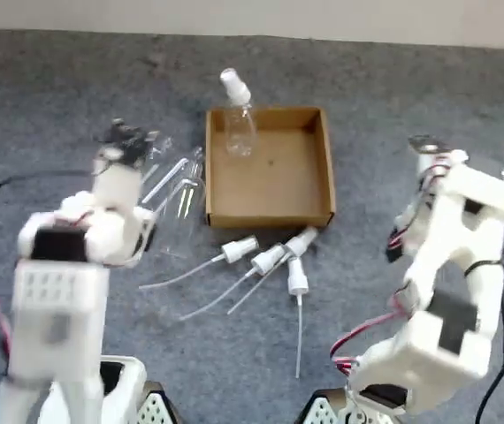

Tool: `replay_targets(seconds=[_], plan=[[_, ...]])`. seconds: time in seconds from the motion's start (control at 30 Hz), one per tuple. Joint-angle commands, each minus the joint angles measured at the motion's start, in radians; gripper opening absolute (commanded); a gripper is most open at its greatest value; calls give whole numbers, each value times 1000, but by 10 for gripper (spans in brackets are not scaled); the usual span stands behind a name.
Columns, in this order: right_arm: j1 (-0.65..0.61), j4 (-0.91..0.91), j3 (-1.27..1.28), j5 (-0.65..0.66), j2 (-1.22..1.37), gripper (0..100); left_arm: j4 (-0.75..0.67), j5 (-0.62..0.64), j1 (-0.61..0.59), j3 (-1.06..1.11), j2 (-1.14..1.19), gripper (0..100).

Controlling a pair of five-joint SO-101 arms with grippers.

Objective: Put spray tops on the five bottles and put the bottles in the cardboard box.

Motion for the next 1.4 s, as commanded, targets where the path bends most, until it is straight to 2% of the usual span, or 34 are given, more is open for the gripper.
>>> replay_targets(seconds=[0.0,0.17,0.3,0.6,0.9,1.07,1.2,1.37], plan=[[-47,-99,153,6,-219,4,31,-40,189,-111,222,116],[-51,-197,389,8,-369,4,-52,-37,389,-127,384,119],[-53,-222,483,12,-406,4,-178,-35,447,-133,538,120],[-56,-297,501,14,-404,4,-270,-40,452,-275,766,120],[-56,-297,501,14,-404,4,-342,-44,449,-289,903,120],[-56,-295,501,14,-404,4,-341,-44,450,-286,928,111],[-56,-295,501,14,-404,4,-333,-44,450,-283,928,2],[-56,-295,501,14,-410,4,-276,-38,449,-263,918,10]])
